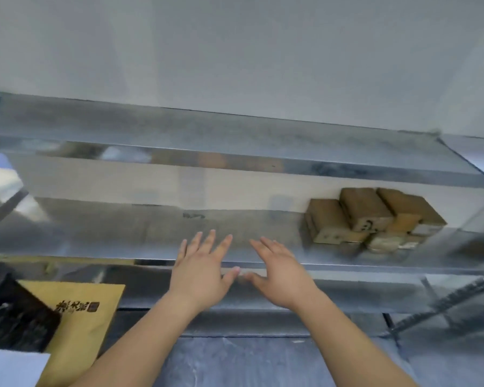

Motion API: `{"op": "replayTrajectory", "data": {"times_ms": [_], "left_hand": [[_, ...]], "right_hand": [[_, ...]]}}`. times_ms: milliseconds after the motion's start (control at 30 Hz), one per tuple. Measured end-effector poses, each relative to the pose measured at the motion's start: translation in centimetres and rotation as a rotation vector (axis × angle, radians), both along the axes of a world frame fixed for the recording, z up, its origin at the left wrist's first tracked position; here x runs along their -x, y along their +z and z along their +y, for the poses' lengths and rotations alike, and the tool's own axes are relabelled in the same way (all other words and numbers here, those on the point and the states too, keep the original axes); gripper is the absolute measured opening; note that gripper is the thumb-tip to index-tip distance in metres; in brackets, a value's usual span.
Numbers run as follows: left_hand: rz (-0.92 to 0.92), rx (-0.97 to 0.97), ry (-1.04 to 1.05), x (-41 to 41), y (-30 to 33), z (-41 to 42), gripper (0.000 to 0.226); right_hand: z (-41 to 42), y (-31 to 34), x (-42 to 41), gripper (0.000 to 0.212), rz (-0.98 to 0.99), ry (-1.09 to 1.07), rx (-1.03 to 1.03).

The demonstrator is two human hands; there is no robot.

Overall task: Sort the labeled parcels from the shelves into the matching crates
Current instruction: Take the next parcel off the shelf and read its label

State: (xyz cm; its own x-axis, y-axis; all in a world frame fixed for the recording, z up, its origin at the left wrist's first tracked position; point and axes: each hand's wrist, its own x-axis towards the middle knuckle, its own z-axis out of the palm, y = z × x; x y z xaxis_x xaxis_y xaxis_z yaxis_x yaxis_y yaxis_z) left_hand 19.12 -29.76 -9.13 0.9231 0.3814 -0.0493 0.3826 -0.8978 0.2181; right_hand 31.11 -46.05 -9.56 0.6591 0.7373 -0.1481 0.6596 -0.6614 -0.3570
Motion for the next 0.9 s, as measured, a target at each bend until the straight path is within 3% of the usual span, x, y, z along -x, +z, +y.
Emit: {"op": "replayTrajectory", "data": {"times_ms": [400, 700, 900], "left_hand": [[0.082, 0.061, -0.192, -15.9, -2.3, -7.7, 0.08], [0.176, 0.151, -0.151, -28.7, -5.8, -13.6, 0.087], [0.292, 0.297, -0.118, -33.9, -9.3, -15.4, 0.09]], "right_hand": [[-11.0, -1.5, -14.1, 0.083, 0.063, -0.295, 0.043], [-14.1, -4.8, -25.2, 0.088, 0.109, -0.211, 0.132], [-14.6, -7.6, -27.5, 0.095, 0.21, -0.147, 0.172]]}}
